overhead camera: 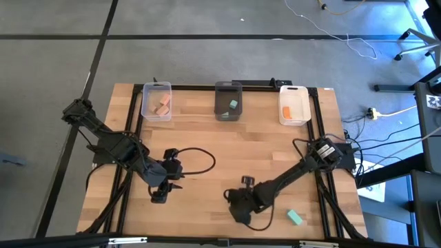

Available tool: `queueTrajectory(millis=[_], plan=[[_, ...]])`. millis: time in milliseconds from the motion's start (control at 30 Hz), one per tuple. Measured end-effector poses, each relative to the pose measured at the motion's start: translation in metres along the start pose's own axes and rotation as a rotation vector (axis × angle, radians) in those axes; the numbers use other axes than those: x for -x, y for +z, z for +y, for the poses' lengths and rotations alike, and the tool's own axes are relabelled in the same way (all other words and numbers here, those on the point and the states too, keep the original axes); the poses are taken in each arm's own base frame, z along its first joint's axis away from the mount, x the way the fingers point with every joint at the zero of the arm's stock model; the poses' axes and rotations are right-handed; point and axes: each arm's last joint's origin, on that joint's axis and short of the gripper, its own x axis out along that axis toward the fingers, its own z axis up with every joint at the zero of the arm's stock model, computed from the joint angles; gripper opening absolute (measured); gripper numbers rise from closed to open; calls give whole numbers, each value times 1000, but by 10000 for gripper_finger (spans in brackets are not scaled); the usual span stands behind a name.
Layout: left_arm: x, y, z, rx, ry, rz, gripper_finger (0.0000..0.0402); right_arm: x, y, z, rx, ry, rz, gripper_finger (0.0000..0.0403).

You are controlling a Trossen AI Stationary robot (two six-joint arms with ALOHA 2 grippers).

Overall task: Sort & place blocks by color
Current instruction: Put the orange block into the white bin

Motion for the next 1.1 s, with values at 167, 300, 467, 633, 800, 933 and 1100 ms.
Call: queueTrajectory(millis=[167, 300, 467, 633, 800, 933, 1100], plan=[[0, -2, 1, -5, 11, 23, 170, 32, 24, -13, 13, -138, 64, 58], [0, -3, 2, -8, 17, 34, 170, 52, 37, -29, 2, -250, 112, 58], [0, -4, 2, -9, 19, 38, 170, 78, 47, -46, -51, -384, 167, 58], [0, -5, 3, -13, 28, 55, 170, 107, 48, -67, -127, -494, 189, 58], [0, -7, 4, -18, 46, 64, 170, 139, 50, -89, -222, -491, 115, 58], [0, -6, 6, -64, 108, 32, 170, 154, 45, -113, -279, -524, 70, 58], [-1, -1, 14, -69, 208, -15, 170, 169, 23, -148, -391, -569, 53, 58]])
